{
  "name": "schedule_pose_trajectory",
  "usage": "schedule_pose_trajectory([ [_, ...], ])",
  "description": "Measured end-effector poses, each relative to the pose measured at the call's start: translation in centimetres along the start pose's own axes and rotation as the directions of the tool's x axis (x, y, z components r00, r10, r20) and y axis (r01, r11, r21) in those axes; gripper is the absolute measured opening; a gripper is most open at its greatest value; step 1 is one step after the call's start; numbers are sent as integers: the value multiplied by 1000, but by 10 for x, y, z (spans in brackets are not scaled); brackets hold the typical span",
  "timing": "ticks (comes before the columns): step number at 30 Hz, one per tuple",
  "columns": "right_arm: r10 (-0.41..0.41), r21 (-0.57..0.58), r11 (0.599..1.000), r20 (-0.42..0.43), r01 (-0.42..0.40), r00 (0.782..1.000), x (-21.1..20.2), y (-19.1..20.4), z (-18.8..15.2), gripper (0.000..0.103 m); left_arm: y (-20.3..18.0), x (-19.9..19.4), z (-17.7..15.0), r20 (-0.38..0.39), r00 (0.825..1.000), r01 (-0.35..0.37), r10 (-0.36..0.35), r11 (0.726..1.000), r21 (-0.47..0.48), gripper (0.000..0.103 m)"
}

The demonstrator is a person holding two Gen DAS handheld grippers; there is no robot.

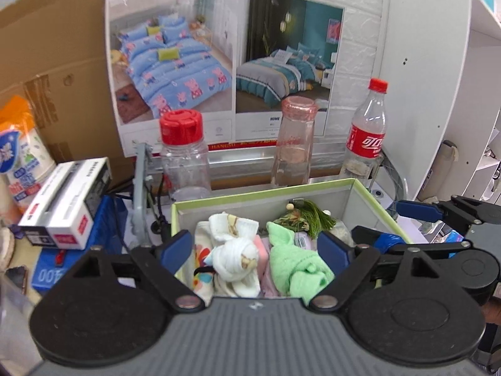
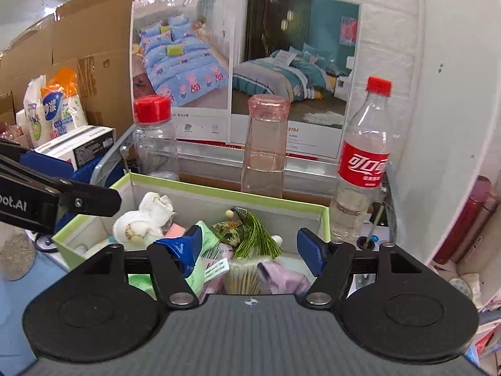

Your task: Organize soft objects

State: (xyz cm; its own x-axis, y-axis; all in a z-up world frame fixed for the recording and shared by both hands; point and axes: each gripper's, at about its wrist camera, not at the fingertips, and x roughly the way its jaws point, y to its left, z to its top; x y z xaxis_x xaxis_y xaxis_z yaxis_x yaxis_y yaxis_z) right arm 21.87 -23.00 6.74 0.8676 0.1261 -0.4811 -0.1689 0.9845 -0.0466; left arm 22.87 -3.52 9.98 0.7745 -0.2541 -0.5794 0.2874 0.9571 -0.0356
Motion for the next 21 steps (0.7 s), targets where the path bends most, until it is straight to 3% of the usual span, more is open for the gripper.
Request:
schedule_pose_trajectory([
  [1, -1, 4, 1000, 8, 1, 1000, -11, 1, -3, 54, -1, -11, -4, 16, 1000, -11, 11, 1000, 2, 102],
  [5, -21, 50, 999, 67, 17, 998, -64, 7, -30, 55, -4, -57, -29, 95, 993, -64, 64, 998, -2, 103],
  [9, -39, 112, 993, 80, 30, 996, -105, 18, -70, 55, -6, -95, -61, 127, 986, -103, 104, 995, -18, 103],
  [16, -114, 156, 983, 116, 96, 987, -141, 40, -113, 56, -6, -127, -110, 128, 985, -105, 116, 991, -86, 103],
  [21, -130, 232, 968, 162, 90, 978, -152, 50, -141, 57, -1, -128, -146, 92, 986, -113, 136, 968, -222, 103],
])
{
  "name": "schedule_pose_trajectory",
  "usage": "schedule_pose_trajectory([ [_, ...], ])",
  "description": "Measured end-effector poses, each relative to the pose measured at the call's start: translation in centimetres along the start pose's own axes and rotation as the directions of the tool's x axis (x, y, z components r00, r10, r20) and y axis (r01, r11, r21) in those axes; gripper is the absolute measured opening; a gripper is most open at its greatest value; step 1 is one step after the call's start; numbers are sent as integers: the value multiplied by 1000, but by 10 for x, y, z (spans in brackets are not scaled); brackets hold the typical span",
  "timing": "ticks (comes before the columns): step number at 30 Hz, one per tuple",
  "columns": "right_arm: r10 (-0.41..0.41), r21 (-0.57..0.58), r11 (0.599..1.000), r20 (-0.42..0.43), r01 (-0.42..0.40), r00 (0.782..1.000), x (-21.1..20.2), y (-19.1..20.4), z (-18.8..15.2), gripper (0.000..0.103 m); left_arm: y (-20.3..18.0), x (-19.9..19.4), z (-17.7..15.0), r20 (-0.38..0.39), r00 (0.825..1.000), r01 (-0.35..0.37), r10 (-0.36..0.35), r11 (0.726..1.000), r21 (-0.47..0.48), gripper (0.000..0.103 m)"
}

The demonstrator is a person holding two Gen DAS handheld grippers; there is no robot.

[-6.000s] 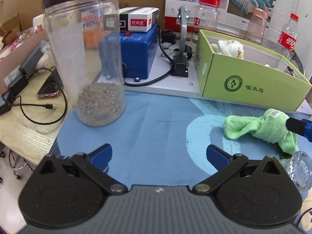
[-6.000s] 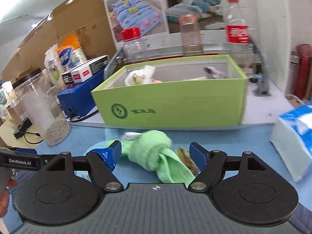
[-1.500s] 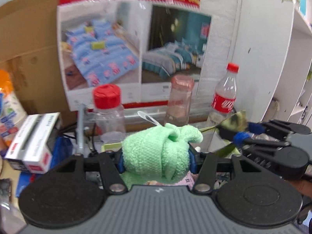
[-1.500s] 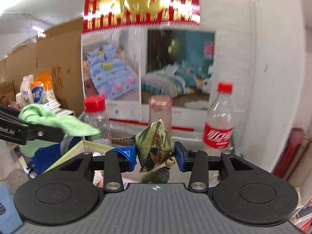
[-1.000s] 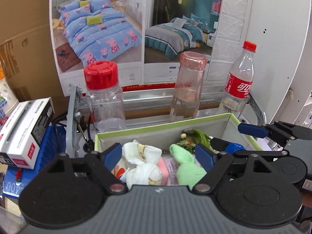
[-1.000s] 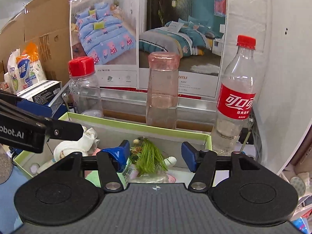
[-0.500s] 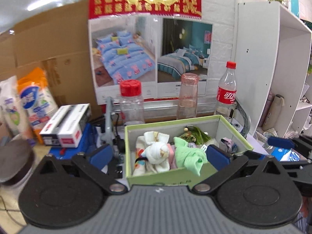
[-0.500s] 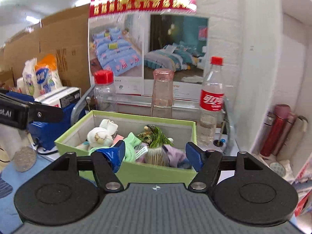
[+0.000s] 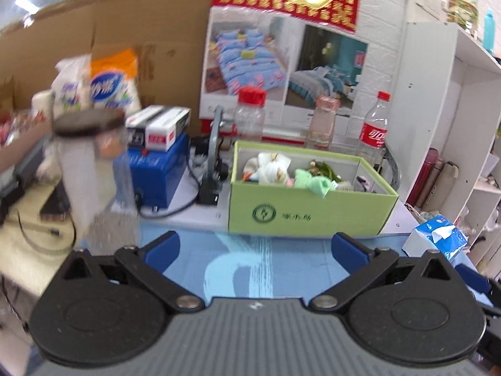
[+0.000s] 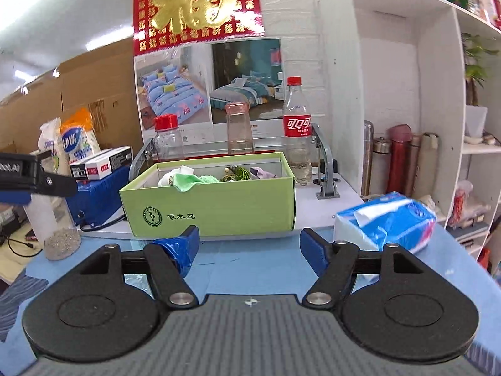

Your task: Organize soft objects

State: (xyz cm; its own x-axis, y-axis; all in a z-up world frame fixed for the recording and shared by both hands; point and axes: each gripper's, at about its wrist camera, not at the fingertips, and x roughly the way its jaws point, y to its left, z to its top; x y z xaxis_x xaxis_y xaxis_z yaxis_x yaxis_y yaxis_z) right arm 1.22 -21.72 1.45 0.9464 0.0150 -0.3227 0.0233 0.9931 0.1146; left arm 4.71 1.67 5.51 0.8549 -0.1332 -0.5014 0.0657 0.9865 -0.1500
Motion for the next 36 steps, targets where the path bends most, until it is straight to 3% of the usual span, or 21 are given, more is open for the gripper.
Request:
schedule_pose_trajectory([
  [6, -27, -7, 1000, -29, 26, 999, -9, -2, -30, 58, 5, 1, -37, -15, 994, -111, 112, 994, 24, 103],
  [10, -43, -4, 999, -45, 43, 998, -13, -6, -44, 58, 8, 3, -58, -33, 989, -142, 143, 989, 42, 103],
  [21, -58, 1, 998, -43, 58, 997, -23, -9, -53, 60, -6, 12, -78, -57, 991, -118, 124, 987, 105, 103],
  [27, -49, 6, 999, -46, 50, 998, -24, -7, -54, 60, -13, 10, -79, -67, 996, -46, 54, 993, 109, 103],
  [36, -35, -5, 999, -52, 35, 998, -25, -3, -55, 61, -14, 5, -81, -36, 999, -31, 35, 994, 104, 103],
])
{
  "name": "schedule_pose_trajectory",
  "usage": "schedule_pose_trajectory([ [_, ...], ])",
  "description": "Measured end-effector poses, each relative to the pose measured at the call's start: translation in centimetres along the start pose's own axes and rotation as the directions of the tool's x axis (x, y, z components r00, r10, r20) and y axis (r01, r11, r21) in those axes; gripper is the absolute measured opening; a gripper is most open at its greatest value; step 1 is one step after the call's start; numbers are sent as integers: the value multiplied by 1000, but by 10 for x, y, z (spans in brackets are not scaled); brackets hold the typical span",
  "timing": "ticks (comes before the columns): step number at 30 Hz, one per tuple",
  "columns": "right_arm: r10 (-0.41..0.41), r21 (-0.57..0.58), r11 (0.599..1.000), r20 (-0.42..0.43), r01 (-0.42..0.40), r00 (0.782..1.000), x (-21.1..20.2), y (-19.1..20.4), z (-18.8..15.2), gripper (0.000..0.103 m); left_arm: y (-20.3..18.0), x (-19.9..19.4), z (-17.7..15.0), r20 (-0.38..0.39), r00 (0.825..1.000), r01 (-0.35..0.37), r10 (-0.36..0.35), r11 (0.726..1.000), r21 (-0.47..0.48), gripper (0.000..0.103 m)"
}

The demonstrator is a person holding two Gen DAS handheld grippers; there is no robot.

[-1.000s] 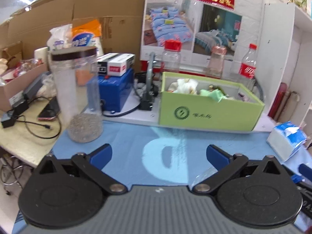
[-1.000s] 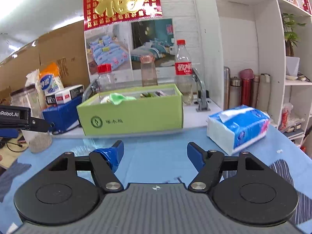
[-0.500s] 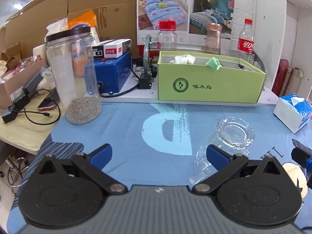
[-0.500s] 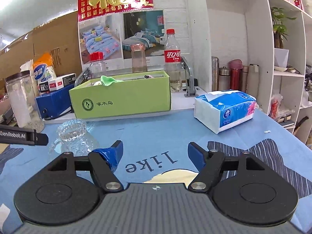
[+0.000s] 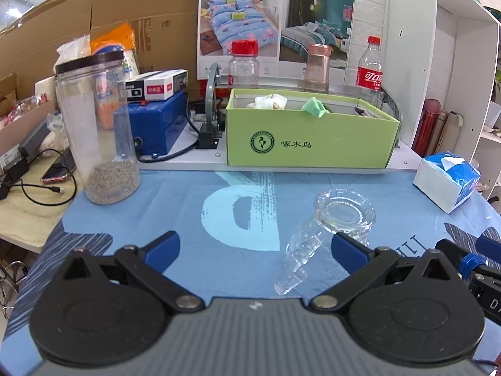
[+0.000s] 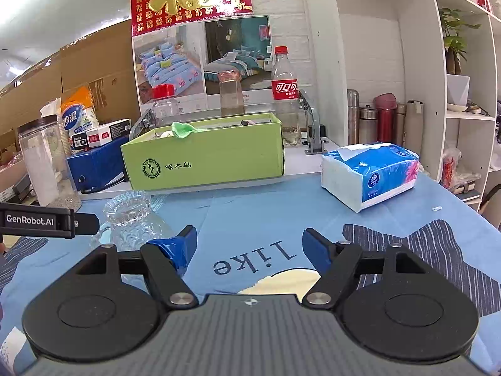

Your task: Organize soft objects

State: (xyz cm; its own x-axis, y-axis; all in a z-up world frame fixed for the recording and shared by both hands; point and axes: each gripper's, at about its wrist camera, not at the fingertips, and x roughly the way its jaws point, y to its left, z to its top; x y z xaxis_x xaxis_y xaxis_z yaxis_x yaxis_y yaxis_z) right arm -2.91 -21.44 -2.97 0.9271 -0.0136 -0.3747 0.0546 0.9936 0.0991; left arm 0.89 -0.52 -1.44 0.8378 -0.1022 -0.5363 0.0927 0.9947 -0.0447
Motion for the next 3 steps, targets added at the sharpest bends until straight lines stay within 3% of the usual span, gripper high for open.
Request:
schedule_pose_trajectory([
  [3, -4, -2, 1000, -1, 4, 1000, 0, 0, 0, 61, -1, -1, 1, 10, 1000, -3, 3, 1000, 11, 103],
])
